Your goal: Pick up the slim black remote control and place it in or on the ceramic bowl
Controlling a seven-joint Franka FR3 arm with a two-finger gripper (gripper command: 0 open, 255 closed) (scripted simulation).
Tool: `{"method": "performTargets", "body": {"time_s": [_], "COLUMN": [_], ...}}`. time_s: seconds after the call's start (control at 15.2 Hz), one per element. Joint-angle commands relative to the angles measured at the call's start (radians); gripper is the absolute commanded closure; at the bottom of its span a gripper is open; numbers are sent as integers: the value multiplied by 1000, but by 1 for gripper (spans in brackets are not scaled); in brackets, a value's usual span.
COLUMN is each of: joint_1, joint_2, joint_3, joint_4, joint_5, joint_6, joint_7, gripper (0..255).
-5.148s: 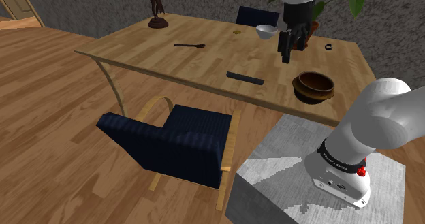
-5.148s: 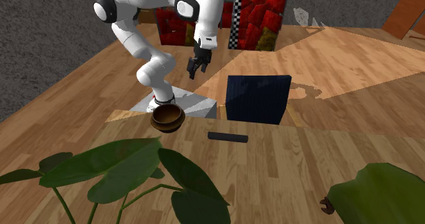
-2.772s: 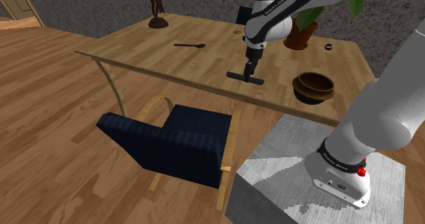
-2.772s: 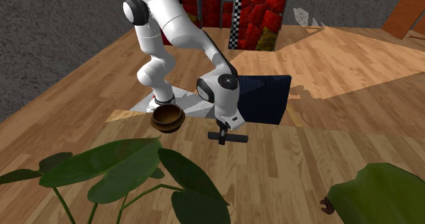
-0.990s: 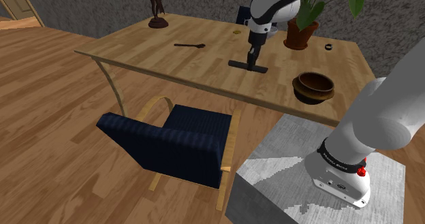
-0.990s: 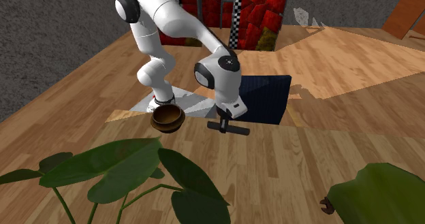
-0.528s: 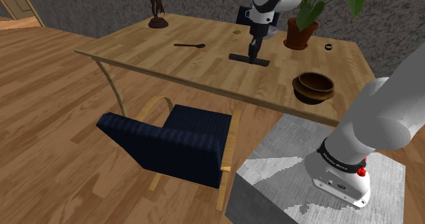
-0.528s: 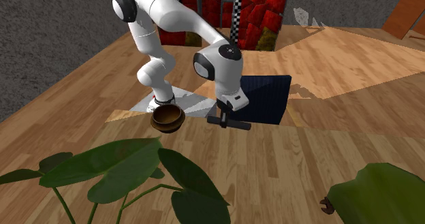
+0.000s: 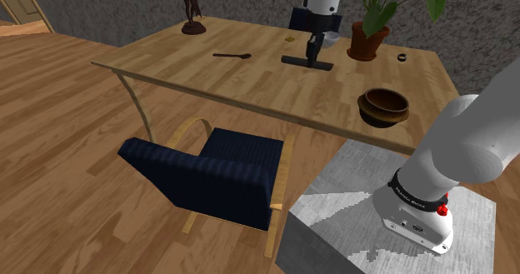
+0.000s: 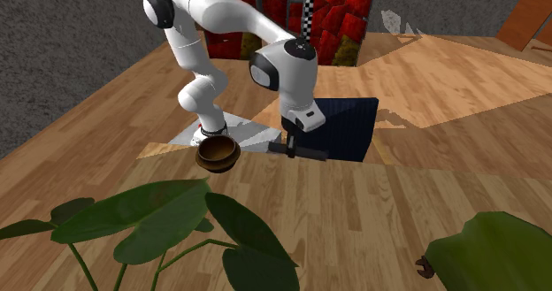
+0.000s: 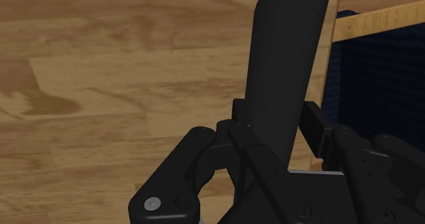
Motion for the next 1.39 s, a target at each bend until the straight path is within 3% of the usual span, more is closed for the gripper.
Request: {"method": "performTargets", "body": {"time_s": [0.0, 0.2, 0.73, 1.32], "joint_1": [0, 0, -76, -214], "joint_2": [-5, -13, -305, -630], "joint_3": [1, 3, -22, -68], "joint_4": [26, 56, -205, -413], "joint_5": [-1, -3, -107, -232], "joint_6": [-31, -68, -91, -206], "joint_7": [2, 6, -28, -115], "gripper": [255, 255, 255, 255]}}
